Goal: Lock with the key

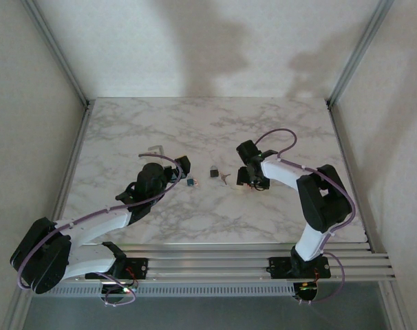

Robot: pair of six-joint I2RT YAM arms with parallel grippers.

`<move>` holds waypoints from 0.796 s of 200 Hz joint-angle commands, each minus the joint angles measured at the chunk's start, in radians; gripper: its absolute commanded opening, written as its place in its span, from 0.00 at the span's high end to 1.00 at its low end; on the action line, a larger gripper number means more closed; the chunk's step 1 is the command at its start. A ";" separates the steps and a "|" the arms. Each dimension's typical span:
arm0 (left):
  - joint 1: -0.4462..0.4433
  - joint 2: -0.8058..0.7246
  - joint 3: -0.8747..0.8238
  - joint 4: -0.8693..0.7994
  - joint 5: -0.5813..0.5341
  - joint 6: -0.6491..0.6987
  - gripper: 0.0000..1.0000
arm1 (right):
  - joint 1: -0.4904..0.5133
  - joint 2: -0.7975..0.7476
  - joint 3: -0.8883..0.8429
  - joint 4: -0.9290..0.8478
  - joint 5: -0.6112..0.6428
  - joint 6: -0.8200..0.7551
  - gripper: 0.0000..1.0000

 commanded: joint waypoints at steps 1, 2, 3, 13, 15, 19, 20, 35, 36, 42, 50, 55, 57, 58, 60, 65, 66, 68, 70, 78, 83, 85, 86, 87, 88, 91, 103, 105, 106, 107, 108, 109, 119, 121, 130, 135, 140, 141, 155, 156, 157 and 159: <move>-0.007 0.011 0.017 -0.008 0.011 0.013 0.01 | -0.008 0.023 0.022 0.014 -0.010 -0.020 0.31; -0.007 0.011 0.017 -0.008 0.011 0.013 0.01 | -0.008 0.023 0.022 0.014 -0.010 -0.020 0.31; -0.007 0.013 0.017 -0.008 0.011 0.013 0.00 | -0.009 0.024 0.022 0.014 -0.011 -0.020 0.31; -0.006 0.015 0.019 -0.008 0.011 0.013 0.00 | -0.010 0.027 0.022 0.020 -0.015 -0.021 0.32; -0.006 0.015 0.019 -0.008 0.011 0.014 0.00 | -0.011 0.029 0.022 0.021 -0.016 -0.023 0.32; -0.006 0.016 0.018 -0.008 0.011 0.014 0.01 | -0.011 0.031 0.023 0.022 -0.018 -0.024 0.32; -0.005 0.017 0.018 -0.008 0.012 0.014 0.01 | -0.011 0.032 0.024 0.023 -0.018 -0.024 0.32; -0.006 0.020 0.021 -0.008 0.012 0.015 0.00 | -0.013 0.037 0.023 0.029 -0.020 -0.027 0.32; -0.006 0.021 0.020 -0.008 0.011 0.015 0.00 | -0.013 0.038 0.023 0.029 -0.021 -0.027 0.32; -0.006 0.021 0.020 -0.007 0.011 0.015 0.01 | -0.014 0.039 0.024 0.031 -0.022 -0.027 0.32; -0.006 0.025 0.020 -0.006 0.013 0.015 0.00 | -0.015 0.041 0.024 0.033 -0.025 -0.028 0.32; -0.006 0.026 0.020 -0.007 0.012 0.015 0.01 | -0.016 0.043 0.023 0.035 -0.025 -0.030 0.32; -0.006 0.027 0.020 -0.007 0.013 0.015 0.00 | -0.016 0.044 0.024 0.036 -0.025 -0.029 0.32; -0.006 0.026 0.020 -0.007 0.013 0.015 0.00 | -0.015 0.044 0.023 0.036 -0.025 -0.029 0.32; -0.006 0.027 0.020 -0.006 0.012 0.015 0.01 | -0.015 0.044 0.024 0.036 -0.025 -0.028 0.32; -0.006 0.028 0.020 -0.005 0.013 0.015 0.00 | -0.015 0.046 0.024 0.037 -0.025 -0.030 0.33; -0.007 0.029 0.021 -0.005 0.012 0.015 0.00 | -0.017 0.046 0.024 0.037 -0.027 -0.031 0.33; -0.006 0.029 0.020 -0.005 0.012 0.015 0.00 | -0.017 0.045 0.024 0.038 -0.028 -0.031 0.33; -0.006 0.029 0.020 -0.005 0.011 0.015 0.00 | -0.017 0.047 0.024 0.038 -0.028 -0.031 0.33; -0.007 0.032 0.022 -0.005 0.013 0.015 0.00 | -0.019 0.049 0.023 0.043 -0.031 -0.032 0.35; -0.006 0.033 0.021 -0.005 0.013 0.015 0.01 | -0.019 0.050 0.024 0.042 -0.031 -0.033 0.35; -0.006 0.034 0.021 -0.005 0.013 0.016 0.00 | -0.019 0.050 0.023 0.043 -0.032 -0.033 0.35; -0.006 0.034 0.021 -0.005 0.013 0.016 0.00 | -0.019 0.050 0.023 0.043 -0.032 -0.033 0.35; -0.006 0.034 0.022 -0.005 0.013 0.015 0.00 | -0.019 0.051 0.024 0.043 -0.033 -0.033 0.35; -0.006 0.034 0.023 -0.005 0.013 0.015 0.00 | -0.018 0.051 0.024 0.045 -0.033 -0.034 0.35; -0.007 0.035 0.023 -0.005 0.013 0.015 0.00 | -0.020 0.052 0.024 0.045 -0.034 -0.034 0.35; -0.007 0.038 0.024 -0.005 0.013 0.016 0.00 | -0.020 0.054 0.024 0.045 -0.034 -0.035 0.36; -0.006 0.038 0.023 -0.005 0.013 0.016 0.00 | -0.020 0.055 0.024 0.045 -0.034 -0.036 0.36; -0.005 0.038 0.023 -0.005 0.013 0.015 0.01 | -0.020 0.055 0.024 0.045 -0.034 -0.036 0.36; -0.005 0.038 0.023 -0.005 0.013 0.015 0.01 | -0.021 0.056 0.024 0.045 -0.033 -0.036 0.36; -0.005 0.038 0.023 -0.005 0.013 0.016 0.01 | -0.021 0.056 0.023 0.045 -0.033 -0.036 0.36; -0.006 0.038 0.023 -0.005 0.013 0.016 0.01 | -0.020 0.056 0.024 0.045 -0.033 -0.036 0.36; -0.007 0.038 0.023 -0.005 0.013 0.016 0.01 | -0.021 0.056 0.025 0.045 -0.029 -0.036 0.36; -0.007 0.037 0.023 -0.006 0.013 0.016 0.00 | -0.021 0.056 0.026 0.045 -0.028 -0.036 0.36; -0.007 0.040 0.023 -0.004 0.013 0.015 0.00 | -0.022 0.057 0.025 0.045 -0.022 -0.037 0.39; -0.007 0.040 0.023 -0.003 0.013 0.016 0.01 | -0.023 0.057 0.025 0.043 -0.020 -0.036 0.38; -0.007 0.040 0.023 -0.003 0.014 0.016 0.00 | -0.023 0.056 0.024 0.045 -0.020 -0.036 0.39; -0.006 0.040 0.023 -0.003 0.013 0.016 0.00 | -0.023 0.056 0.023 0.045 -0.020 -0.037 0.39; -0.005 0.041 0.023 -0.004 0.014 0.018 0.00 | -0.025 0.057 0.022 0.049 -0.024 -0.038 0.39; -0.005 0.040 0.023 -0.005 0.014 0.018 0.00 | -0.024 0.058 0.023 0.049 -0.024 -0.039 0.39; -0.006 0.041 0.023 -0.005 0.014 0.018 0.01 | -0.024 0.057 0.022 0.049 -0.025 -0.039 0.39; -0.006 0.041 0.023 -0.005 0.014 0.017 0.00 | -0.024 0.057 0.022 0.049 -0.025 -0.039 0.39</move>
